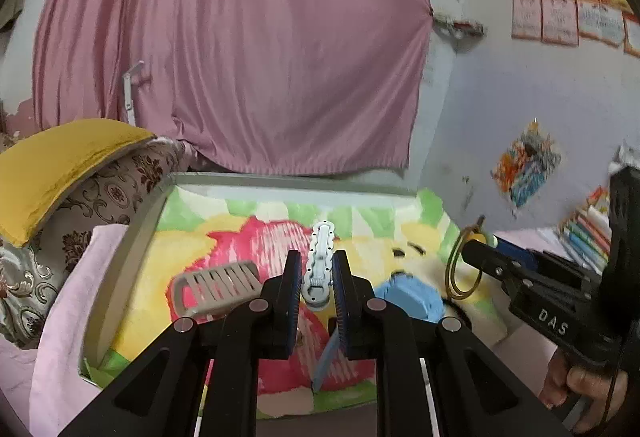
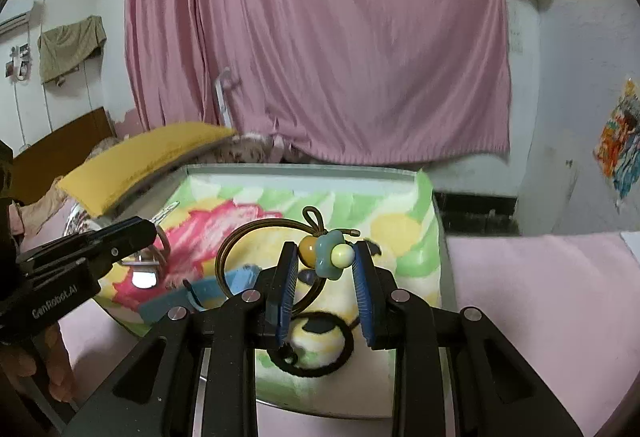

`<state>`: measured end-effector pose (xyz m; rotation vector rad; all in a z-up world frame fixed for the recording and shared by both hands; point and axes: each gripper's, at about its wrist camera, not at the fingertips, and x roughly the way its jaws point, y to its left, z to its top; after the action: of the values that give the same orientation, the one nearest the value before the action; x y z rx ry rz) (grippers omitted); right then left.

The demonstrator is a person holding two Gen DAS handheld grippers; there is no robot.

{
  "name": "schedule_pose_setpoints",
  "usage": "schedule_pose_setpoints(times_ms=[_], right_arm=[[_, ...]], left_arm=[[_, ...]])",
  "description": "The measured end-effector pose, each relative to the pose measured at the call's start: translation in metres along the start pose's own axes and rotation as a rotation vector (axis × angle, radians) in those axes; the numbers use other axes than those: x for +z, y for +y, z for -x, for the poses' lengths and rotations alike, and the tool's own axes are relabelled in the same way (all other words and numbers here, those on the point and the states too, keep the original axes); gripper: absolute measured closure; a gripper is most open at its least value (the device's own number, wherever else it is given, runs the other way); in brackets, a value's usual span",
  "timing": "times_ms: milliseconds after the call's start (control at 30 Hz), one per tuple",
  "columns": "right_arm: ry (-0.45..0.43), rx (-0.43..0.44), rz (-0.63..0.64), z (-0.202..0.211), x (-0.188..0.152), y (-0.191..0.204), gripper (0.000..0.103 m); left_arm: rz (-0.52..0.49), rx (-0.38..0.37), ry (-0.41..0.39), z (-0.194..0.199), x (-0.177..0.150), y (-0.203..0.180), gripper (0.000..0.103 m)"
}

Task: Organize jewelry
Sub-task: 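Carry the white hair clip and gold bangle into the tray and open both tools, then move both tools toward the red bead bracelet and silver earring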

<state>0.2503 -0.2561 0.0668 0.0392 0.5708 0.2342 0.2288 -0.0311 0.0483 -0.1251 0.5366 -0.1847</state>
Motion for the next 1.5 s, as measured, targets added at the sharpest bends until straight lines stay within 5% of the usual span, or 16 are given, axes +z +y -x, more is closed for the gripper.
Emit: schedule_pose_setpoints(times_ms=[500, 967, 1367, 1500], right_arm=[[0.149, -0.009, 0.017, -0.02, -0.004, -0.002, 0.078], [0.092, -0.023, 0.012, -0.008, -0.005, -0.002, 0.047], [-0.154, -0.041, 0.012, 0.043, -0.005, -0.004, 0.007], [-0.226, -0.032, 0.033, 0.059, -0.008, 0.003, 0.002]], left_arm=[[0.007, -0.015, 0.18, -0.026, -0.006, 0.002, 0.088], [0.041, -0.021, 0.195, -0.026, -0.007, 0.009, 0.087], [0.062, 0.008, -0.029, 0.022, 0.0, 0.013, 0.03], [0.089, 0.025, -0.104, 0.044, -0.003, 0.018, 0.011]])
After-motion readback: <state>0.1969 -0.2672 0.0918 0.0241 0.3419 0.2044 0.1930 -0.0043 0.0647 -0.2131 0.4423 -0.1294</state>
